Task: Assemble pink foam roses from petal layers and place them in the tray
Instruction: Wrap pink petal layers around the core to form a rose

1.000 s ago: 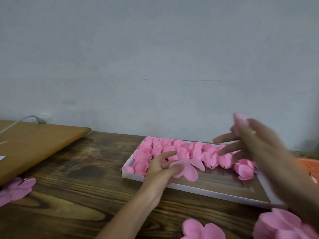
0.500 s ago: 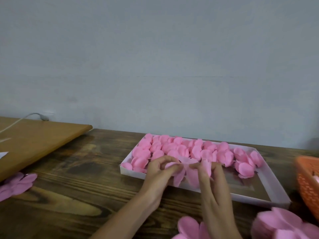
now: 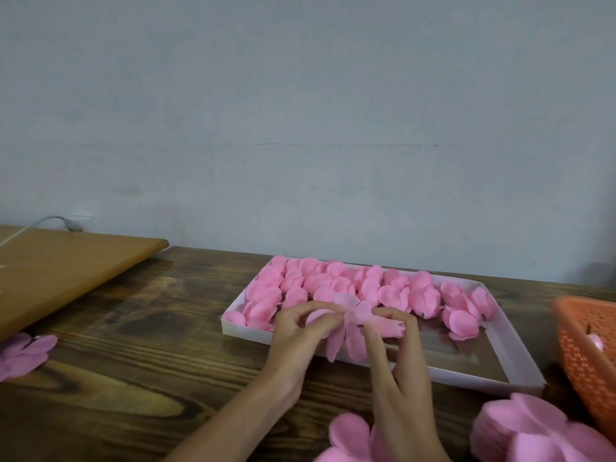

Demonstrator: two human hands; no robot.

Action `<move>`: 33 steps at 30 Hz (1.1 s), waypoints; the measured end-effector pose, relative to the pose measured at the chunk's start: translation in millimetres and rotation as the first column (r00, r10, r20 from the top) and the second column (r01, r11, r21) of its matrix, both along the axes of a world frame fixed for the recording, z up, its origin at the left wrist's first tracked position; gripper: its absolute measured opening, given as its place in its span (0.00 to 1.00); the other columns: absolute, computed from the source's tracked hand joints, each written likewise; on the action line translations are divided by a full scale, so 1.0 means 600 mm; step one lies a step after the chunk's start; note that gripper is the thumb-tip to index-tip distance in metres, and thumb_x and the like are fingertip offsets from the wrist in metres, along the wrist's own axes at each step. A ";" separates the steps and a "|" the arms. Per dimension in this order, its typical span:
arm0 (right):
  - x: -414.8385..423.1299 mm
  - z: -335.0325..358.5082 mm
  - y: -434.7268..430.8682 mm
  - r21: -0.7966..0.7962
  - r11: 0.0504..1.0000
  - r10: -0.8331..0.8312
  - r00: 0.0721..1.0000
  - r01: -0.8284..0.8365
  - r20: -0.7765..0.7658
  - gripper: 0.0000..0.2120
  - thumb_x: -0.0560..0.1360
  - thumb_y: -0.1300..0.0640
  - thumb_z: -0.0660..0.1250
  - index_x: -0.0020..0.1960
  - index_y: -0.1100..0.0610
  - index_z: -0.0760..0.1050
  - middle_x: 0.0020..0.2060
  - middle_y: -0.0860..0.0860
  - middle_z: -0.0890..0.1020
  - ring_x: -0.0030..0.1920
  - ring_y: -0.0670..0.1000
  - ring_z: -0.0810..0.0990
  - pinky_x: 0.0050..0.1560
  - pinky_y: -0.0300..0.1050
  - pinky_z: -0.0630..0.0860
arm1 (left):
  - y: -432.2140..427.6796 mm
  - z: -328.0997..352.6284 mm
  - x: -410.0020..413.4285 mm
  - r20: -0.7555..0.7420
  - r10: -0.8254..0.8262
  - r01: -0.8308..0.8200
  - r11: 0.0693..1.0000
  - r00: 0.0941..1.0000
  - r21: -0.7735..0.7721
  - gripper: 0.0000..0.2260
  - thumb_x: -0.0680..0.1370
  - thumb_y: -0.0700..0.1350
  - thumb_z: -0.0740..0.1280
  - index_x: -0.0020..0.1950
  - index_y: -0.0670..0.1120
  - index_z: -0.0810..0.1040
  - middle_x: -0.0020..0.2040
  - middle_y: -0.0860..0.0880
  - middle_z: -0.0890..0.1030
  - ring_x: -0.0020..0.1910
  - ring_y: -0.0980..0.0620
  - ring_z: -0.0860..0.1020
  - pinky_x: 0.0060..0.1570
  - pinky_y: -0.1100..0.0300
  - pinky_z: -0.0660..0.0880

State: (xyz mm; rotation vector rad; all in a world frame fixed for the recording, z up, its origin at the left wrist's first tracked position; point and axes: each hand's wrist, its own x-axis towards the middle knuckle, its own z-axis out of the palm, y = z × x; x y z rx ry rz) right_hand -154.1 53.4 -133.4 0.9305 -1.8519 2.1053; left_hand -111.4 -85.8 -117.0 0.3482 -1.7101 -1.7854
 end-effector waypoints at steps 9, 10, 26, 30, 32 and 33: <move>-0.003 -0.006 -0.007 -0.030 0.999 -0.043 0.998 0.045 0.053 0.18 0.74 0.36 0.67 0.60 0.42 0.74 0.50 0.42 0.84 0.45 0.48 0.85 0.45 0.57 0.82 | 0.005 0.002 0.000 -0.037 0.041 -0.043 0.998 0.998 -0.054 0.09 0.72 0.44 0.81 0.51 0.53 0.89 0.49 0.50 0.88 0.53 0.50 0.86 0.50 0.59 0.81; -0.004 -0.007 -0.007 -0.033 0.998 -0.044 0.998 0.046 0.054 0.18 0.74 0.36 0.67 0.60 0.43 0.74 0.50 0.42 0.84 0.46 0.48 0.85 0.45 0.57 0.82 | 0.005 0.003 0.000 -0.038 0.033 -0.034 0.999 0.999 -0.038 0.13 0.70 0.47 0.82 0.53 0.54 0.88 0.49 0.50 0.88 0.53 0.49 0.86 0.51 0.56 0.82; -0.005 -0.010 -0.006 -0.028 0.999 -0.044 0.999 0.044 -0.005 0.11 0.76 0.45 0.69 0.57 0.44 0.76 0.52 0.46 0.83 0.48 0.49 0.83 0.44 0.50 0.79 | 0.007 0.010 0.003 -0.084 0.044 -0.048 0.998 0.995 -0.042 0.24 0.62 0.48 0.83 0.57 0.54 0.86 0.54 0.45 0.87 0.56 0.40 0.85 0.56 0.35 0.82; -0.004 -0.010 -0.005 -0.018 0.999 -0.050 0.998 0.050 -0.025 0.10 0.76 0.46 0.69 0.56 0.44 0.75 0.52 0.46 0.83 0.47 0.51 0.83 0.43 0.55 0.81 | 0.010 0.011 0.003 -0.103 0.030 -0.037 0.997 0.994 -0.062 0.24 0.62 0.50 0.83 0.57 0.54 0.86 0.53 0.44 0.87 0.56 0.41 0.85 0.56 0.38 0.83; -0.004 -0.010 -0.004 -0.013 0.998 -0.058 0.998 0.058 -0.017 0.10 0.75 0.45 0.69 0.56 0.43 0.75 0.51 0.45 0.83 0.46 0.50 0.83 0.43 0.57 0.81 | 0.010 0.010 0.003 -0.111 0.025 -0.033 0.997 0.993 -0.071 0.23 0.63 0.48 0.83 0.57 0.54 0.86 0.52 0.44 0.87 0.55 0.41 0.86 0.54 0.40 0.83; -0.004 -0.010 -0.004 -0.010 0.998 -0.065 0.998 0.065 -0.016 0.10 0.75 0.45 0.68 0.55 0.42 0.75 0.51 0.45 0.83 0.45 0.50 0.83 0.43 0.57 0.80 | 0.010 0.010 0.003 -0.117 0.025 -0.033 0.997 0.993 -0.072 0.23 0.63 0.47 0.83 0.57 0.54 0.86 0.52 0.45 0.87 0.55 0.41 0.86 0.54 0.41 0.83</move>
